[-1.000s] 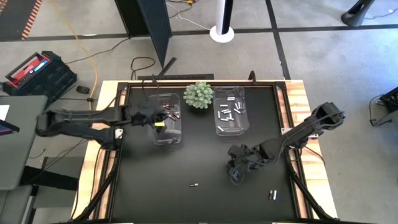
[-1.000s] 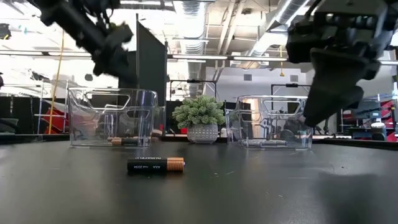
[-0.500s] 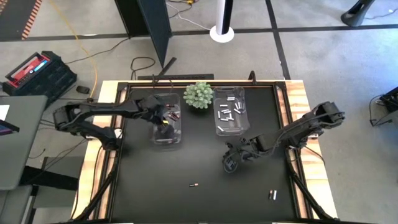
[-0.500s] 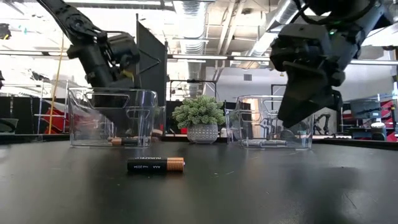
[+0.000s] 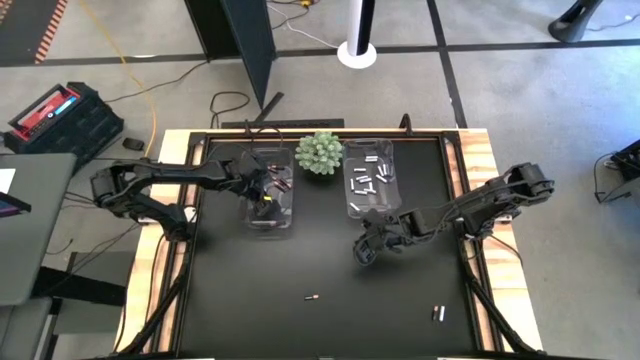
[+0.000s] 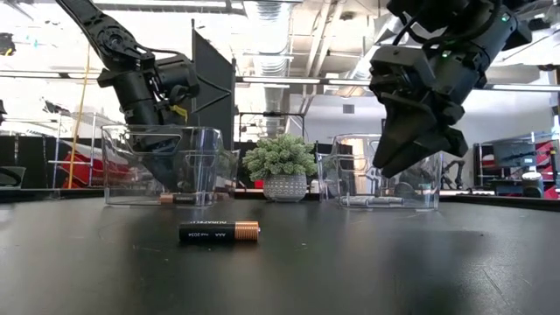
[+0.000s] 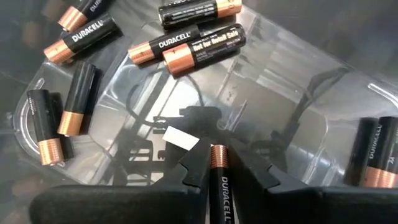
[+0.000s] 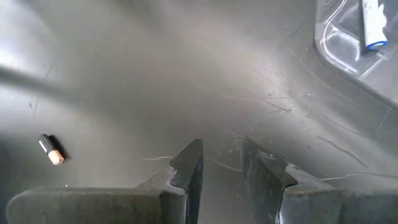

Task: Sort batteries
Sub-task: Put the black-brown battery into the left transparent bin

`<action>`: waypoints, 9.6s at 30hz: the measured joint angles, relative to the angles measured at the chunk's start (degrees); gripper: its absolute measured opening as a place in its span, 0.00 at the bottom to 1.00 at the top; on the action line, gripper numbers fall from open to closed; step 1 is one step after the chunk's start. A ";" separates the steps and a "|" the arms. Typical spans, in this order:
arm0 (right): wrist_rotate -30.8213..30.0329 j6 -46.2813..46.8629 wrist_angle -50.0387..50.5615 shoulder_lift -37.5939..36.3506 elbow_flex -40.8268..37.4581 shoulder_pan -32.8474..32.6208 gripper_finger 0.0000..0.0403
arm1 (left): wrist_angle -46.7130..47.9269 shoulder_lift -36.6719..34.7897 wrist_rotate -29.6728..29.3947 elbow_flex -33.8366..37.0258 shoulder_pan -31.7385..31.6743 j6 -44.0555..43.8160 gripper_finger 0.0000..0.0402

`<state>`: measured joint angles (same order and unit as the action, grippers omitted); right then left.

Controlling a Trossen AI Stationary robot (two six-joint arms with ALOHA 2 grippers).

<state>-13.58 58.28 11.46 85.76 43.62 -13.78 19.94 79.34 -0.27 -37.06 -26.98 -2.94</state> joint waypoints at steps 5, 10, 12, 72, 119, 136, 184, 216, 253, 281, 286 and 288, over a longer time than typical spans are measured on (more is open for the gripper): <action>-0.01 -0.78 0.02 0.00 0.00 0.13 0.31 | 0.08 -0.12 -0.57 0.04 0.02 0.11 0.16; -0.02 -1.20 0.02 0.00 0.00 0.07 0.31 | 0.07 -0.12 -0.85 0.04 0.02 0.13 0.23; 0.00 -1.28 0.02 0.00 0.00 0.07 0.31 | 0.07 -0.12 -0.92 0.04 0.02 0.13 0.24; 0.00 -1.32 -0.24 -0.01 0.00 -15.43 0.31 | 5.32 -1.98 -22.51 -17.83 52.85 -37.53 0.25; 0.00 -0.26 -0.87 0.00 0.00 -17.42 0.31 | -17.45 14.61 -47.61 -17.99 68.39 -24.41 0.54; 0.00 -0.26 -0.66 -0.02 0.00 -21.03 0.31 | -48.37 38.23 -49.85 -17.94 70.05 -20.14 0.54; 0.01 -0.33 0.44 -0.02 0.00 -21.44 0.31 | -60.21 48.94 -43.26 -17.94 65.61 -23.95 0.08; -5.04 3.78 -1.29 0.00 0.00 -19.17 0.31 | 11.16 -10.91 -34.31 -17.86 30.21 5.52 0.08; -6.12 8.25 -1.28 0.00 0.00 -4.90 0.31 | 20.13 14.99 -5.51 -17.94 2.25 26.12 0.13; -6.10 7.71 -1.25 0.00 0.00 -4.44 0.31 | 19.51 13.66 -8.60 -17.94 1.07 25.54 0.29; -6.09 7.71 -1.25 0.00 0.00 -4.44 0.31 | 18.65 8.58 -8.61 -17.94 1.07 22.82 0.29; -6.08 7.70 -1.25 0.00 0.00 -4.44 0.31 | 17.98 5.79 -8.59 -17.94 1.07 22.12 0.29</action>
<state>-19.66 65.98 10.22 85.76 43.62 -18.22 37.92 85.13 -8.86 -55.00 -25.91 19.18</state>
